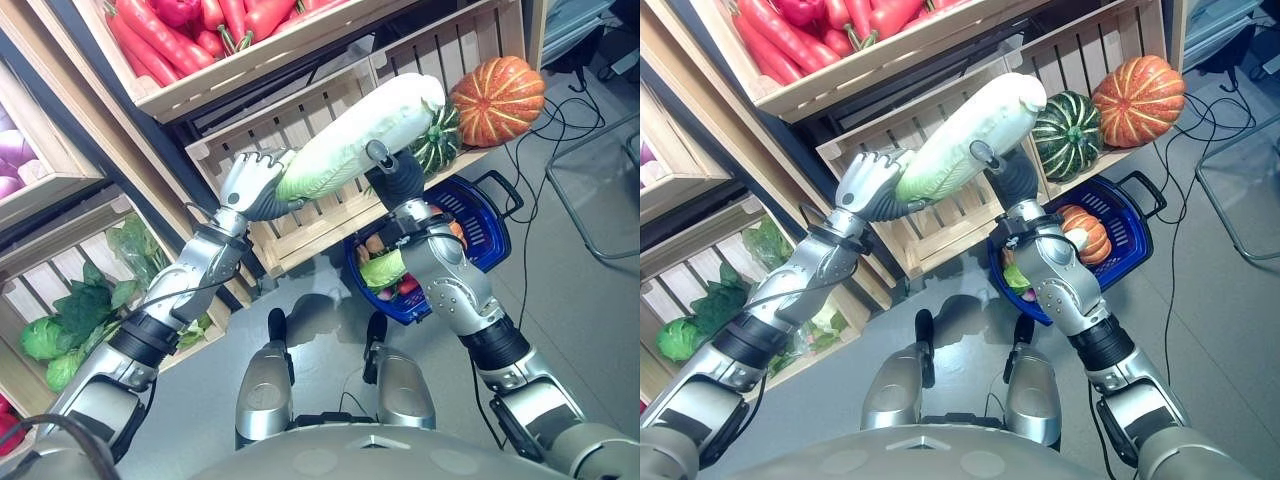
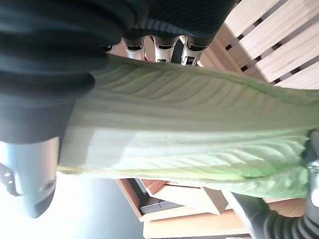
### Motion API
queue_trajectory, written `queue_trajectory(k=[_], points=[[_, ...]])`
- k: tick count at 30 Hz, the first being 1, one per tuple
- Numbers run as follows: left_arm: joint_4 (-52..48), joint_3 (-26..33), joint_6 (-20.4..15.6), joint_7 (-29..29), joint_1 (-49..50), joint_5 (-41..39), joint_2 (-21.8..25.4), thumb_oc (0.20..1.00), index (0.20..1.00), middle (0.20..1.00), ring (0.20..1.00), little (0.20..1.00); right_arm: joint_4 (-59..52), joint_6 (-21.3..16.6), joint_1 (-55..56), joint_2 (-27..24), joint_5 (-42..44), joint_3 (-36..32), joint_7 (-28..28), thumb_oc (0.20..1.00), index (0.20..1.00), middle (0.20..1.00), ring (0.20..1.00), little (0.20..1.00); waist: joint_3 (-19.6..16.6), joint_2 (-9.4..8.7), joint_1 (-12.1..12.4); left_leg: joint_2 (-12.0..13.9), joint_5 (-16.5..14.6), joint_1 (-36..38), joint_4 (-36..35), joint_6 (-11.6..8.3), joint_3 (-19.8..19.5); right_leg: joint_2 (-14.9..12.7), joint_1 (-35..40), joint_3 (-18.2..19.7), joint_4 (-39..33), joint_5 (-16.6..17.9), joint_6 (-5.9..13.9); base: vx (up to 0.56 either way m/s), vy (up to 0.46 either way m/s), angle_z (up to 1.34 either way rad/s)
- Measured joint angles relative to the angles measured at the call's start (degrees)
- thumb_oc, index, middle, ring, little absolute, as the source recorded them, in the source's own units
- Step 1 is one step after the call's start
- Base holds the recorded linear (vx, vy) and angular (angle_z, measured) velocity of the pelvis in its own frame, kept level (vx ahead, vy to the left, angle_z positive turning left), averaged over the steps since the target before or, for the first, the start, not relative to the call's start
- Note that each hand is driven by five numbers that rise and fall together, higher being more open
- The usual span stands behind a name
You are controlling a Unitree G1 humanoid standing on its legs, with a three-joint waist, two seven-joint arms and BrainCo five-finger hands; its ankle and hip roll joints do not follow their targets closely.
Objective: Pick up fruits and vegetables into the basket
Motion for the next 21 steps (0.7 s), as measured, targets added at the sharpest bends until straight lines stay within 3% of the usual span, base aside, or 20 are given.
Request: queue_trajectory(k=[10,12,13,14,21], points=[[0.0,-3.5,1.2,-1.3,-1.0,2.7,0.2,0.200,0.200,0.200,0.200,0.200,1.1,-0.3,0.0,-1.0,-2.7,-0.2,-1.3,0.200,0.200,0.200,0.200,0.200,0.0,0.01,-0.1,0.0,0.0,0.1,-0.4,-0.05,0.2,0.0,-0.1,0.0,-0.3,0.0,0.01,0.00,0.007,0.00],[0.0,-3.7,1.2,-1.0,-1.0,2.4,0.2,0.605,0.605,0.605,0.605,0.605,1.1,-0.4,0.0,-1.4,-2.8,-0.3,-1.3,0.200,0.200,0.200,0.200,0.200,0.0,0.02,-0.1,0.0,0.0,0.1,-0.5,-0.05,0.3,0.0,-0.1,0.1,-0.6,0.1,0.15,0.00,0.000,0.00],[0.0,-3.7,1.2,-1.1,-1.0,1.9,0.2,0.846,0.846,0.846,0.846,0.846,1.1,-0.4,0.0,-1.4,-2.8,-0.3,-1.3,0.200,0.200,0.200,0.200,0.200,0.0,0.02,-0.1,0.0,0.0,0.1,-0.5,-0.05,0.4,0.0,-0.1,0.1,-0.7,0.1,0.16,0.00,0.000,0.00],[0.0,-3.9,1.3,-1.1,-1.0,0.4,0.2,1.000,1.000,1.000,1.000,1.000,1.1,-0.4,0.0,-1.4,-2.9,-0.4,-1.3,0.200,0.200,0.200,0.200,0.200,0.0,0.02,-0.2,-0.1,0.0,0.1,-0.5,-0.05,0.4,0.0,-0.1,0.1,-0.7,0.2,0.19,0.00,0.000,0.00],[2.8,-4.4,1.2,-1.8,1.6,-20.0,-2.1,1.000,1.000,1.000,1.000,1.000,0.8,-0.5,0.0,-1.2,-8.2,-0.7,0.4,0.200,0.200,0.200,0.200,0.200,0.3,0.55,-0.2,-0.1,0.0,0.1,-0.7,-0.05,0.6,-0.1,-0.3,0.2,-0.7,0.2,0.21,0.00,-0.002,0.00]])
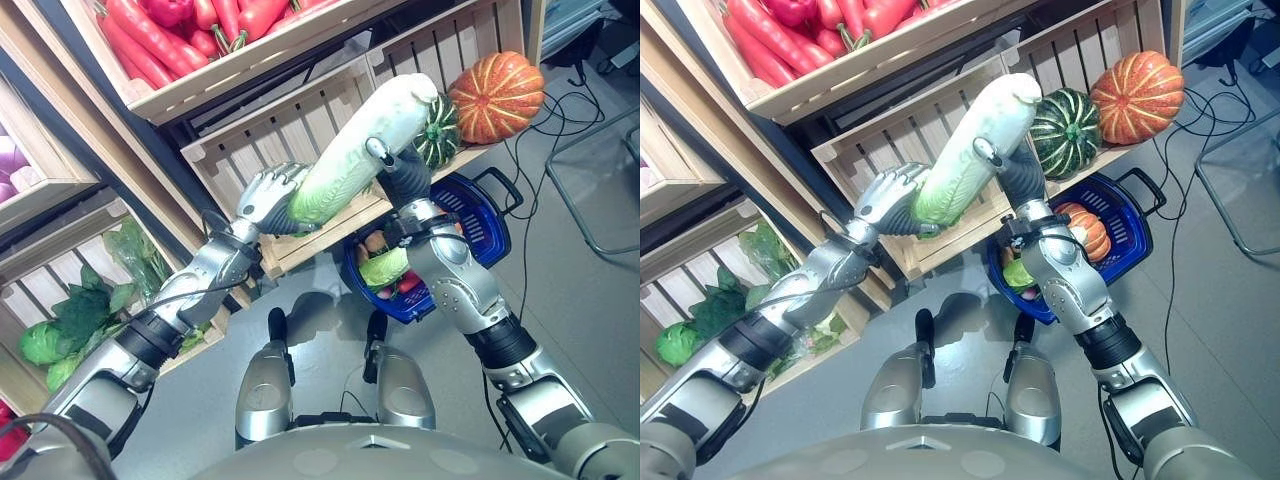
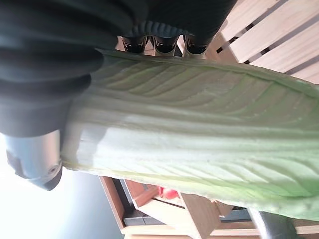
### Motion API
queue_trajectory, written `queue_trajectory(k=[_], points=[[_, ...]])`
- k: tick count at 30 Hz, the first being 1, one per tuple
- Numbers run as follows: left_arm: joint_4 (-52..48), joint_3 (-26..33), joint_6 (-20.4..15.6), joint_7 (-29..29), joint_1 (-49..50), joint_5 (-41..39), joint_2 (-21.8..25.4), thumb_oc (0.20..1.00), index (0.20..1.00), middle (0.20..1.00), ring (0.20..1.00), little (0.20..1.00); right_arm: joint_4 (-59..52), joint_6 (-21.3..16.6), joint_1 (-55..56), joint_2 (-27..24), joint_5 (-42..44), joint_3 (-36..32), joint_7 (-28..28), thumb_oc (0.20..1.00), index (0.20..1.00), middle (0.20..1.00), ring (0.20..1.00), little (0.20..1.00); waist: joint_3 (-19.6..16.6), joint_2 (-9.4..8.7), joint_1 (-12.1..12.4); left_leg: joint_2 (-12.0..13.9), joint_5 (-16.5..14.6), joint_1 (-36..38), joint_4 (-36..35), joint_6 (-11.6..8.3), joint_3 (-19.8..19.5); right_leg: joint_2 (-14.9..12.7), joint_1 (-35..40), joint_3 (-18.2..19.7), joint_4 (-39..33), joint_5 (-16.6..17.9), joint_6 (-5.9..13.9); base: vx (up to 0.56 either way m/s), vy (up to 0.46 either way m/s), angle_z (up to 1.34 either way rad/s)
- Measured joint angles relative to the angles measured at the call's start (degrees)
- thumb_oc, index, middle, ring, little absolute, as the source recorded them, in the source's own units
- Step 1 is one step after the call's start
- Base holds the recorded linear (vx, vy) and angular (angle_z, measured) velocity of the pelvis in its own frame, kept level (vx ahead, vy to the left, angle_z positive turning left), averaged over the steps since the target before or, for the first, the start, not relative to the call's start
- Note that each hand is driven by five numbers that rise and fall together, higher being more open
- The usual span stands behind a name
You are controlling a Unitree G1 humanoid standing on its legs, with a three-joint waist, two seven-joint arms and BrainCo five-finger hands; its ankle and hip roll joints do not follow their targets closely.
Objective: Pick up fruits and vegetables into the basket
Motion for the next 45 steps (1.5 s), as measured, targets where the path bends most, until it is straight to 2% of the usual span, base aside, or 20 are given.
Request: queue_trajectory(k=[4,7,12,18,23,27,30,32,35,41,45], points=[[0.2,3.9,-2.4,1.9,5.9,-9.7,-1.2,1.000,1.000,1.000,1.000,1.000,-1.2,-0.9,0.5,-0.4,-3.2,-3.6,1.5,0.200,0.200,0.200,0.200,0.200,0.6,1.01,-0.2,0.0,0.0,-0.3,-0.1,0.00,0.2,0.0,-0.5,0.2,0.1,0.0,0.01,-0.07,-0.024,-0.03],[1.3,8.0,-5.0,3.6,9.2,-15.7,-2.5,1.000,1.000,1.000,1.000,1.000,-2.4,-2.9,0.6,-1.5,-4.3,-9.2,2.0,0.200,0.200,0.200,0.200,0.200,1.5,2.78,0.0,0.0,0.1,-1.4,0.0,0.12,0.3,-0.1,-1.7,0.2,0.5,0.0,0.01,-0.12,-0.042,0.00],[1.2,13.2,-10.7,2.3,11.8,-23.7,-3.9,1.000,1.000,1.000,1.000,1.000,-3.1,-6.4,2.7,-3.7,-6.0,-15.9,2.1,0.200,0.200,0.200,0.200,0.200,2.8,3.59,-0.1,0.0,0.4,-4.1,0.3,0.12,0.7,-0.1,-5.3,0.9,2.0,0.0,-0.04,-0.09,-0.048,-0.04],[1.2,15.1,-14.3,-1.2,12.2,-31.5,-4.4,1.000,1.000,1.000,1.000,1.000,-2.6,-9.5,2.8,-5.4,-8.1,-20.8,-1.1,0.200,0.200,0.200,0.200,0.200,8.2,3.76,-1.5,-0.1,0.6,-7.4,1.7,0.26,1.3,-0.5,-9.5,1.4,4.2,0.0,-0.06,-0.11,-0.062,-0.06],[1.0,15.2,-17.6,-2.0,13.9,-36.7,-4.4,1.000,1.000,1.000,1.000,1.000,0.1,-10.6,3.7,-7.5,-10.6,-23.3,-6.8,0.200,0.200,0.200,0.200,0.200,9.3,4.17,-2.2,-0.6,0.8,-10.8,2.4,0.54,1.7,-1.3,-14.5,1.7,7.3,-0.6,-0.51,-0.06,-0.058,-0.06],[0.1,15.6,-19.4,-1.9,14.4,-39.7,-4.4,1.000,1.000,1.000,1.000,1.000,2.3,-12.1,5.0,-8.1,-14.9,-24.7,-12.6,0.200,0.200,0.200,0.200,0.200,9.4,4.40,-2.4,-0.7,1.2,-14.5,3.3,0.61,1.8,-1.7,-19.2,2.4,9.7,-1.0,-0.76,-0.06,-0.068,-0.02],[-1.5,15.7,-21.6,-1.8,14.2,-41.0,-4.4,1.000,1.000,1.000,1.000,1.000,7.8,-12.5,4.3,-8.8,-18.0,-24.8,-19.3,0.200,0.200,0.200,0.200,0.200,9.6,4.83,-1.9,-0.9,2.1,-18.7,3.5,0.63,2.5,-2.1,-24.9,3.0,12.4,-1.3,-1.20,-0.05,-0.083,-0.06],[-3.1,15.6,-21.9,-0.9,14.1,-41.0,-4.4,1.000,1.000,1.000,1.000,1.000,11.7,-11.0,3.5,-9.5,-18.9,-25.5,-24.5,0.200,0.200,0.200,0.200,0.200,10.0,5.69,-1.6,-0.8,2.8,-21.4,3.4,0.47,2.4,-2.1,-28.3,3.2,13.9,-1.4,-1.51,-0.05,-0.094,0.00],[-3.6,15.4,-22.2,0.4,13.4,-41.0,-4.3,1.000,1.000,1.000,1.000,1.000,16.6,-9.2,0.8,-10.7,-18.7,-26.1,-28.0,0.200,0.200,0.200,0.200,0.200,10.2,6.36,-1.2,-0.7,3.4,-24.5,3.5,0.23,2.4,-2.2,-32.4,3.4,15.6,-1.9,-2.22,-0.02,-0.064,-0.01],[-4.1,13.2,-22.5,3.2,10.6,-40.8,-3.6,1.000,1.000,1.000,1.000,1.000,27.4,-8.0,-7.1,-12.2,-14.9,-26.5,-30.6,0.200,0.200,0.200,0.200,0.200,10.2,6.51,0.4,-0.7,4.4,-29.6,4.4,-0.43,1.6,-2.6,-39.0,3.2,20.1,-3.3,-3.48,-0.01,-0.081,0.06],[-4.7,12.2,-22.5,4.5,8.4,-40.8,-2.1,1.000,1.000,1.000,1.000,1.000,36.8,-8.9,-13.3,-12.2,-7.0,-26.4,-27.6,0.200,0.200,0.200,0.200,0.200,10.2,6.55,2.1,-0.8,4.8,-32.8,5.3,-0.73,0.7,-3.2,-42.3,2.7,22.9,-4.6,-3.99,0.00,-0.076,0.15]])
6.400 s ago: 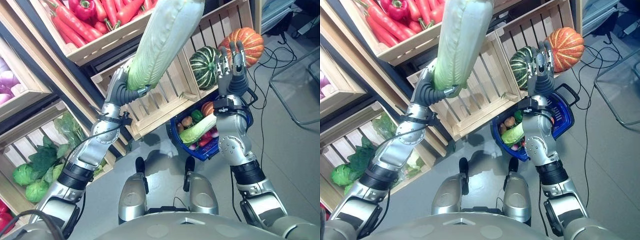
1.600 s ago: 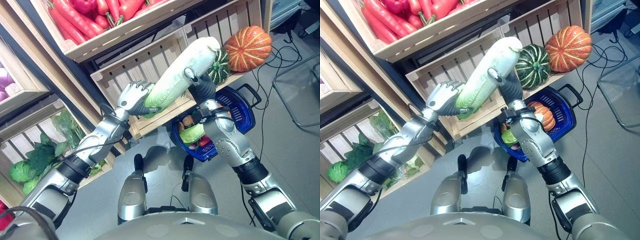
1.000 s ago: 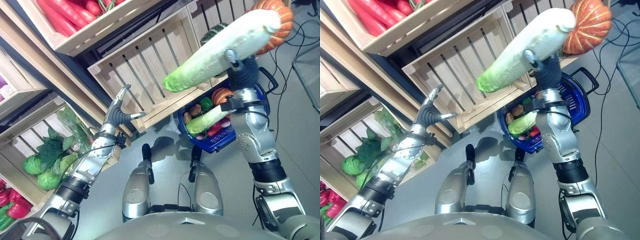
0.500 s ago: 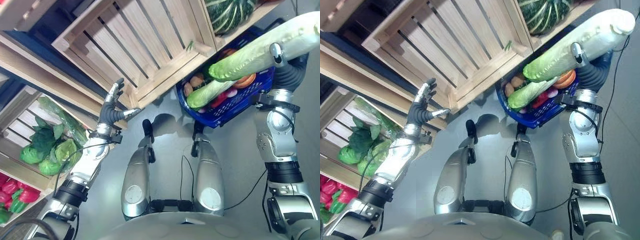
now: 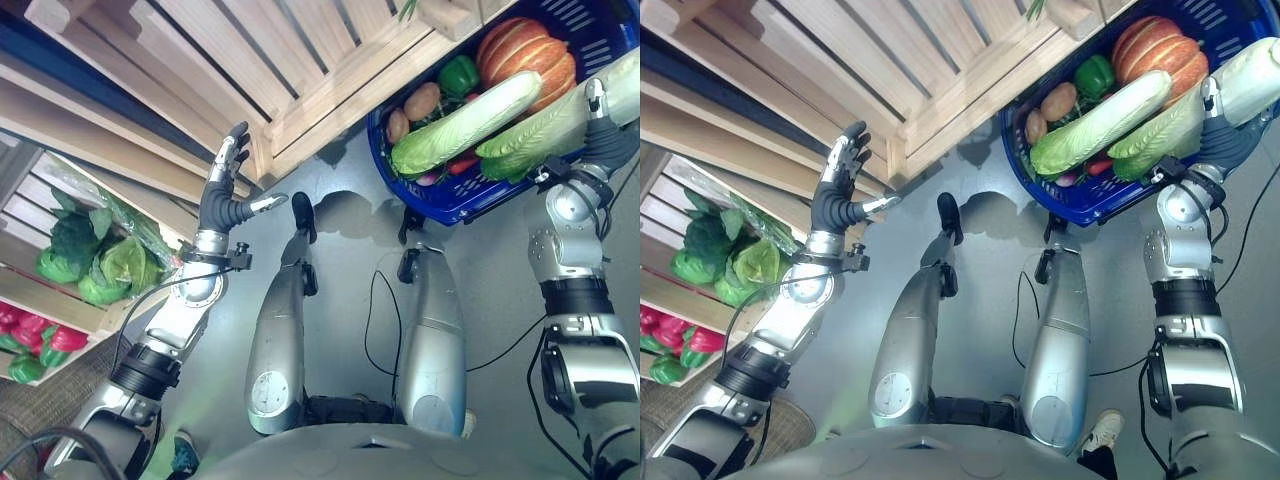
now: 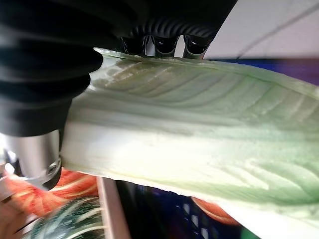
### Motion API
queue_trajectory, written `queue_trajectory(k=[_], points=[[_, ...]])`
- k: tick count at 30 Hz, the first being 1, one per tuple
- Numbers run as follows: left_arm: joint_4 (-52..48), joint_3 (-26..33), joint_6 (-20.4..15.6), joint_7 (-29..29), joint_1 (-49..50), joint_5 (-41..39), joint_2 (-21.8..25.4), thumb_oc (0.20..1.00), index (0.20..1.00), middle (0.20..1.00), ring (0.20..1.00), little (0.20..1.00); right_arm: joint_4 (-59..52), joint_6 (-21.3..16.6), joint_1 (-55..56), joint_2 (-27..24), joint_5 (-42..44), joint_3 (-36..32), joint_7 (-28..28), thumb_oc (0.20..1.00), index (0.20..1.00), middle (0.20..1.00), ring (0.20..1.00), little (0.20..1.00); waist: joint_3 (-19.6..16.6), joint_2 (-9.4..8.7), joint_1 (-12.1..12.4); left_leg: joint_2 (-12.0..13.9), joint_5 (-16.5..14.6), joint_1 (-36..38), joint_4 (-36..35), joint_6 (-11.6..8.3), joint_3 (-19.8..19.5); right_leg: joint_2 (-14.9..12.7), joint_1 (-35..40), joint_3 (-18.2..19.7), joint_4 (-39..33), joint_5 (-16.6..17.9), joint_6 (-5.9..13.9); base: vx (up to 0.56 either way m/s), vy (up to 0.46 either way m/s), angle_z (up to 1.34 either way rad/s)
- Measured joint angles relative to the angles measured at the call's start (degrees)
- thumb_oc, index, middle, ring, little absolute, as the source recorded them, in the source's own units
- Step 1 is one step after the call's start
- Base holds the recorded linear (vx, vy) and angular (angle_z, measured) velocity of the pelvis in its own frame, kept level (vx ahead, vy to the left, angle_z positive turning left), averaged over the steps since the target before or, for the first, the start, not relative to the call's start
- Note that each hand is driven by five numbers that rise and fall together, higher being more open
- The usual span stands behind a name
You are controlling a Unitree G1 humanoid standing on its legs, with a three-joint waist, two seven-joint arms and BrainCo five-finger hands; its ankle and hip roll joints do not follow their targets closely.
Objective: Pick up fruits and vegetables into the basket
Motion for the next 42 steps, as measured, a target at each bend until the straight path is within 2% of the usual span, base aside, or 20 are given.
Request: queue_trajectory(k=[7,10,12,17,18,22,25,30,34,37,40,42], points=[[-0.8,-0.2,0.0,0.8,-1.6,0.1,0.8,1.000,1.000,1.000,1.000,1.000,14.7,0.2,-7.5,-0.1,13.5,0.4,10.6,0.200,0.200,0.200,0.200,0.200,0.0,0.06,2.1,-0.9,0.5,-5.3,2.1,-0.12,-2.0,-1.6,-5.0,-0.8,3.6,-1.2,-0.64,0.01,-0.069,0.14],[-0.7,-1.2,0.0,0.9,-3.6,0.2,2.6,1.000,1.000,1.000,1.000,1.000,20.4,2.1,-11.4,-0.1,15.9,3.0,17.1,0.200,0.200,0.200,0.200,0.200,0.0,0.06,3.4,-1.0,0.4,-8.0,3.6,-0.03,-2.9,-2.1,-6.8,-1.6,5.0,-1.6,-0.96,0.02,-0.036,0.17],[-0.7,-1.2,0.0,0.8,-3.8,0.2,2.7,1.000,1.000,1.000,1.000,1.000,21.4,3.0,-12.9,-0.1,16.6,3.9,18.7,0.200,0.200,0.200,0.200,0.200,0.0,0.06,3.8,-1.0,0.3,-8.4,3.9,0.01,-3.1,-2.2,-7.1,-1.6,5.1,-1.6,-0.97,0.02,-0.031,0.05],[-0.8,-1.7,0.0,0.2,-4.6,0.2,3.4,1.000,1.000,1.000,1.000,1.000,29.5,8.2,-17.3,-2.4,23.4,4.4,24.5,0.200,0.200,0.200,0.200,0.200,0.0,0.06,4.6,-1.8,0.2,-9.7,5.2,0.13,-4.0,-3.0,-7.5,-2.1,6.1,-2.1,-0.74,0.02,-0.032,0.09],[-0.8,-1.8,0.0,-0.1,-4.6,0.2,3.9,1.000,1.000,1.000,1.000,1.000,30.8,9.5,-18.0,-3.0,24.3,4.4,25.5,1.000,1.000,1.000,1.000,1.000,0.0,0.06,4.7,-1.8,0.2,-10.2,5.8,0.13,-4.4,-3.1,-7.6,-2.4,6.2,-2.1,-0.84,0.01,-0.006,0.10],[-0.8,-2.1,0.0,-1.2,-4.8,0.2,4.6,1.000,1.000,1.000,1.000,1.000,32.9,10.2,-17.9,-3.3,23.5,4.5,25.5,1.000,1.000,1.000,1.000,1.000,0.0,0.06,5.2,-1.9,-0.2,-10.7,7.0,0.45,-4.7,-3.6,-7.5,-2.7,6.5,-2.0,-0.94,0.00,-0.007,0.04],[-0.9,-2.2,0.0,-1.4,-4.9,0.2,4.6,1.000,1.000,1.000,1.000,1.000,32.6,9.4,-17.9,-2.9,19.8,4.8,22.3,1.000,1.000,1.000,1.000,1.000,0.0,0.06,5.4,-1.9,-0.9,-11.4,8.4,0.53,-4.9,-3.8,-7.5,-2.8,6.7,-2.0,-0.93,0.00,0.013,0.00],[-0.8,-2.2,0.0,-1.4,-4.8,0.2,4.6,1.000,1.000,1.000,1.000,1.000,31.5,4.5,-15.5,-1.3,12.9,4.5,10.8,1.000,1.000,1.000,1.000,1.000,0.0,0.06,5.9,-1.8,-1.7,-10.9,10.1,0.93,-5.3,-3.7,-5.7,-3.1,6.0,-1.8,-0.76,-0.02,0.081,0.01],[-0.8,-2.2,-0.1,-1.3,-4.2,0.2,4.6,1.000,1.000,1.000,1.000,1.000,27.4,1.6,-12.3,-0.2,11.3,3.6,3.3,1.000,1.000,1.000,1.000,1.000,0.0,0.06,5.4,-1.8,-2.1,-9.0,9.9,1.48,-4.8,-3.5,-3.1,-3.1,3.9,-0.8,-0.12,-0.03,0.086,-0.06],[-0.8,-2.3,-0.2,-1.2,-3.6,0.2,4.5,1.000,1.000,1.000,1.000,1.000,21.5,-0.7,-7.8,1.2,8.0,3.3,-3.5,1.000,1.000,1.000,1.000,1.000,0.0,0.05,4.2,-1.8,-2.7,-6.4,9.7,2.04,-4.5,-2.9,0.5,-3.1,1.1,0.4,0.66,-0.03,0.087,-0.07],[-0.8,-2.3,-0.2,-0.9,-2.6,0.2,4.4,1.000,1.000,1.000,1.000,1.000,15.7,-3.3,-3.5,2.3,4.7,2.1,-7.4,1.000,1.000,1.000,1.000,1.000,0.0,0.05,3.5,-1.9,-3.0,-4.1,9.2,2.22,-4.4,-2.7,3.6,-3.2,-0.8,1.0,1.47,-0.02,0.088,-0.04],[-0.7,-2.2,-0.2,-0.7,-0.8,0.2,4.3,1.000,1.000,1.000,1.000,1.000,7.7,-4.4,1.1,3.4,0.8,2.3,-10.7,1.000,1.000,1.000,1.000,1.000,0.0,0.04,2.6,-1.8,-3.4,-1.1,8.4,2.54,-3.6,-2.3,6.8,-3.0,-2.8,1.8,2.09,-0.01,0.117,-0.11]])
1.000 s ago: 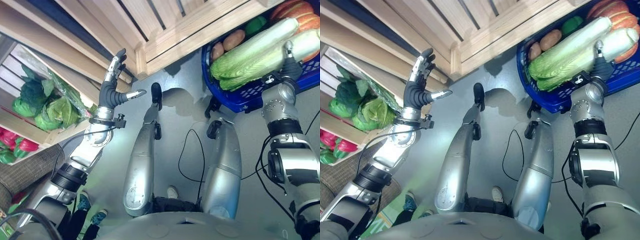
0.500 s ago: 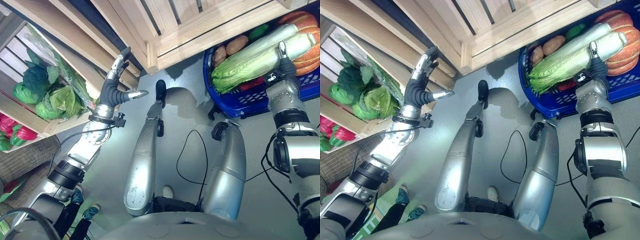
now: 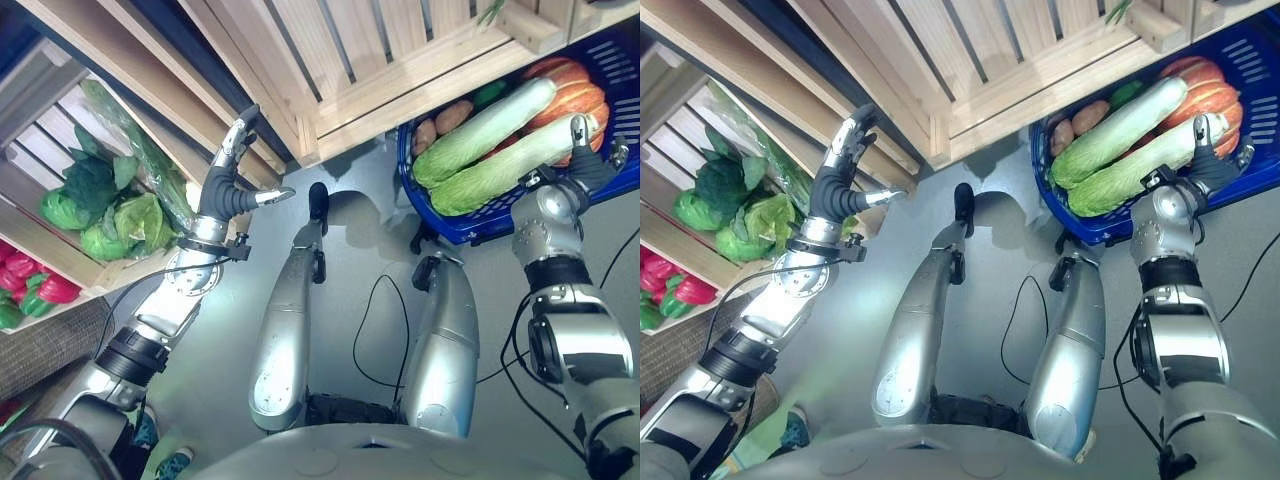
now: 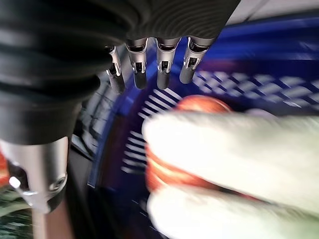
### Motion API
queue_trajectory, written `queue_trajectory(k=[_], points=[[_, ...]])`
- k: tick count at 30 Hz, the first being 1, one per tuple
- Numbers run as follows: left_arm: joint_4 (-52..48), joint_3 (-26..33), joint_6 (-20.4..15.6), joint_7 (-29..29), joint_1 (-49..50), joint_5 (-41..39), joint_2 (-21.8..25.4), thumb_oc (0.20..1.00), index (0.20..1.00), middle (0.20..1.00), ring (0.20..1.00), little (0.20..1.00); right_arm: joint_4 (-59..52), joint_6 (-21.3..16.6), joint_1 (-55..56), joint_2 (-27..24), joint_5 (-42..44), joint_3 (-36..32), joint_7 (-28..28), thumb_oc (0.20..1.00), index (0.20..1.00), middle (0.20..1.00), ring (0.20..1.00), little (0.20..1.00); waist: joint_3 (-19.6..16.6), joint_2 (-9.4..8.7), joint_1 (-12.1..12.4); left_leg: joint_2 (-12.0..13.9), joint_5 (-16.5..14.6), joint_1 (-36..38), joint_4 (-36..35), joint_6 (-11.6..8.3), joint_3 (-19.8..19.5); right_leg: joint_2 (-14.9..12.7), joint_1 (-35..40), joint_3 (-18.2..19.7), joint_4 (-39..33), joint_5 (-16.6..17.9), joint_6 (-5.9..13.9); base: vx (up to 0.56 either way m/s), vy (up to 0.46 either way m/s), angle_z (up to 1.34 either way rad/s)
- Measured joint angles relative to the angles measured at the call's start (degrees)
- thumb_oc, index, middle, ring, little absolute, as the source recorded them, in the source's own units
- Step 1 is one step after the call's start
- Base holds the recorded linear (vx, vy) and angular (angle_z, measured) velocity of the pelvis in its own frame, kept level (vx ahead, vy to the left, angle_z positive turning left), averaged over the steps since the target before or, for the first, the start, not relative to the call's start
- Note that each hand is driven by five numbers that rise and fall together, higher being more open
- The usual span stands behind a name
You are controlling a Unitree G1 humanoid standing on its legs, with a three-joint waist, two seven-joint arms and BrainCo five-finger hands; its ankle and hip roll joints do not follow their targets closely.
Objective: Pick up fruits and vegetables into the basket
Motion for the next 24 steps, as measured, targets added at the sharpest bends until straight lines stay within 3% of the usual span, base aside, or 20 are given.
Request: queue_trajectory(k=[6,9,13,20,24], points=[[0.3,0.8,0.0,-0.1,3.6,0.0,-1.6,1.000,1.000,1.000,1.000,1.000,-20.6,-2.0,11.5,1.6,-15.7,1.8,-3.5,1.000,1.000,1.000,1.000,1.000,0.0,-0.32,-3.3,0.4,-1.8,8.6,-1.0,0.35,1.4,0.8,9.5,0.3,-4.3,1.0,1.02,-0.01,0.110,-0.12],[0.5,2.7,-0.8,-0.3,4.9,0.0,-2.3,1.000,1.000,1.000,1.000,1.000,-24.4,-3.9,15.2,1.9,-20.8,2.9,-2.5,1.000,1.000,1.000,1.000,1.000,-0.1,-0.93,-4.4,0.8,-2.3,12.5,-1.8,0.34,2.1,1.5,13.4,0.9,-6.3,1.3,1.37,0.02,0.069,-0.14],[3.1,5.0,-1.5,-1.5,6.8,0.0,-3.6,1.000,1.000,1.000,1.000,1.000,-26.5,-4.6,21.7,2.3,-24.0,4.9,2.7,1.000,1.000,1.000,1.000,1.000,0.0,-2.52,-4.9,1.5,-2.6,18.3,-3.9,0.15,3.1,2.4,18.8,1.3,-8.9,1.6,1.43,0.07,0.073,-0.13],[4.7,10.5,-2.5,-9.2,14.7,0.0,-4.8,1.000,1.000,1.000,1.000,1.000,-30.2,-5.0,31.5,4.4,-26.2,9.5,23.2,1.000,1.000,1.000,1.000,1.000,-3.8,-7.64,-5.8,2.2,-2.1,28.7,-10.4,-0.66,3.9,3.9,29.3,0.0,-15.8,2.6,1.71,0.12,0.056,-0.04],[7.1,12.0,-2.6,-14.5,18.0,-0.3,-6.2,1.000,1.000,1.000,1.000,1.000,-29.3,-3.8,36.3,6.6,-24.0,11.4,33.8,1.000,1.000,1.000,1.000,1.000,-11.1,-9.09,-5.5,1.9,-2.0,33.9,-14.1,-0.94,4.6,4.3,34.8,-0.2,-20.8,3.5,2.51,0.13,0.079,-0.03]])
